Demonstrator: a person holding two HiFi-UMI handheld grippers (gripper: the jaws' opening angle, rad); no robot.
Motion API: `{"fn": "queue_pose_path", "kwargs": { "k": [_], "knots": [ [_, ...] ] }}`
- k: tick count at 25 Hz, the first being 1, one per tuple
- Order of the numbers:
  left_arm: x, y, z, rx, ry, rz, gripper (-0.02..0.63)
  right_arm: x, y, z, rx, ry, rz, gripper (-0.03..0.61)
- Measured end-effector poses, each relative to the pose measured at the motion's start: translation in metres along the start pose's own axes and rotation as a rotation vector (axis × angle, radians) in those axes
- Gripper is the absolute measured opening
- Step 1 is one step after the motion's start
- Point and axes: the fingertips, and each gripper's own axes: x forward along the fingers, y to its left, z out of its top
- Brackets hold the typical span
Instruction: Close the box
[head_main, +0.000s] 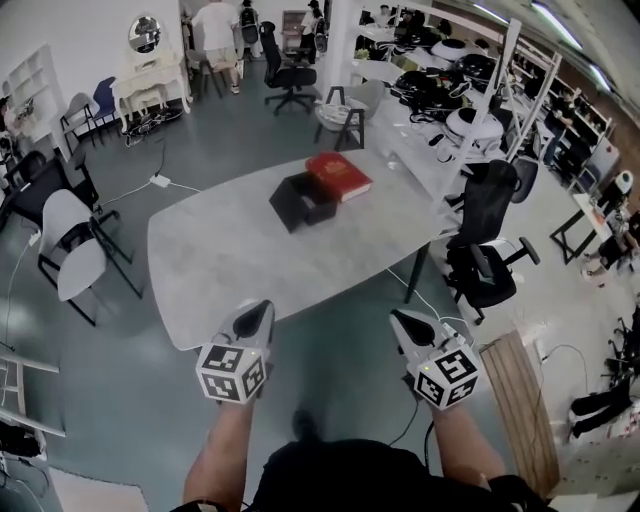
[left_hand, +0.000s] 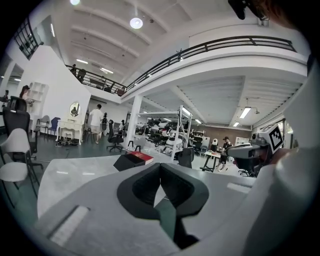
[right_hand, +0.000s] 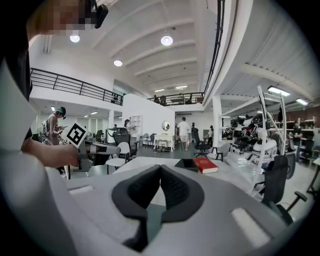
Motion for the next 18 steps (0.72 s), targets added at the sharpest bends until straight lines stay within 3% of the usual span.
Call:
{"fn": "queue_pose_path", "kwargs": {
  "k": [18],
  "knots": [
    [0.027, 0.061, 0.011, -0.011, 0.005, 0.026, 0.011, 0.072, -0.017, 0.01, 0.01, 0.016, 0.027, 0.002]
  ]
}}
